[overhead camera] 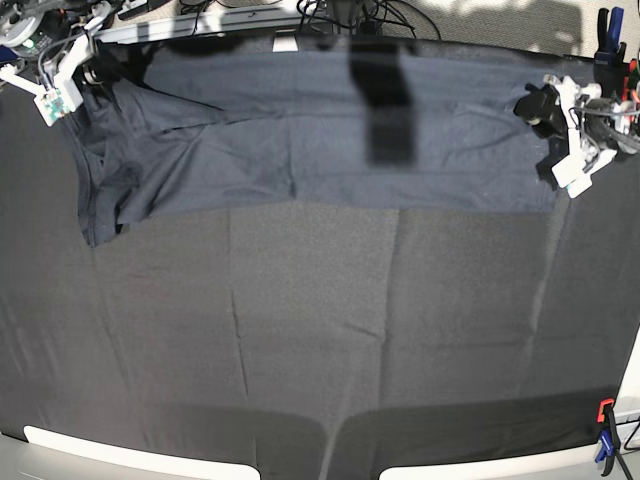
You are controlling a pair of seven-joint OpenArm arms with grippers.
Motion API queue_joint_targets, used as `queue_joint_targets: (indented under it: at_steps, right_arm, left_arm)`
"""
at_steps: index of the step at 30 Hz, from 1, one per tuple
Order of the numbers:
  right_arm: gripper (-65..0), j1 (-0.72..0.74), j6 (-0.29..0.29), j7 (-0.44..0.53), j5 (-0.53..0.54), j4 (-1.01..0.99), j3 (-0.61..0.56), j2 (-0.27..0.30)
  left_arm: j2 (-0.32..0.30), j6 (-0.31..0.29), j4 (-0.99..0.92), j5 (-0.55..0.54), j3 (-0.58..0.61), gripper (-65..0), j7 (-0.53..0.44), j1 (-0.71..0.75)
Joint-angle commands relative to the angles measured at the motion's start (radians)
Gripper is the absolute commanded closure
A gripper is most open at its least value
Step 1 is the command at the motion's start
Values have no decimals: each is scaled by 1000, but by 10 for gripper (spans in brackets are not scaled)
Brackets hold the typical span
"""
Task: Layout the t-shirt on the table in an organized manner, then fold the t-shirt properly
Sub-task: 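Drag the folded strip toward the robot base with both grippers, then regrasp the strip ends with both grippers and straighten it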
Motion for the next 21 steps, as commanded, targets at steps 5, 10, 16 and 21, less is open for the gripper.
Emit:
queue_joint_targets:
  at_steps: [5,10,16,21]
  right_arm:
    - [0,-5,27,8,3,15,10,13]
    - [0,-6,27,5,2,15,10,13]
    - [0,-5,27,1,-46,15,10,13]
    - [0,1,27,122,-46,15,10,14]
  left_arm:
    - [-22,-6,14,-17,-10,-222,51,14]
    - [-22,72,14,-15,-10,-222,51,15]
    - [-22,151,14,111,-10,-222,51,14]
    - [-22,302,14,393,-10,-222,-163,14]
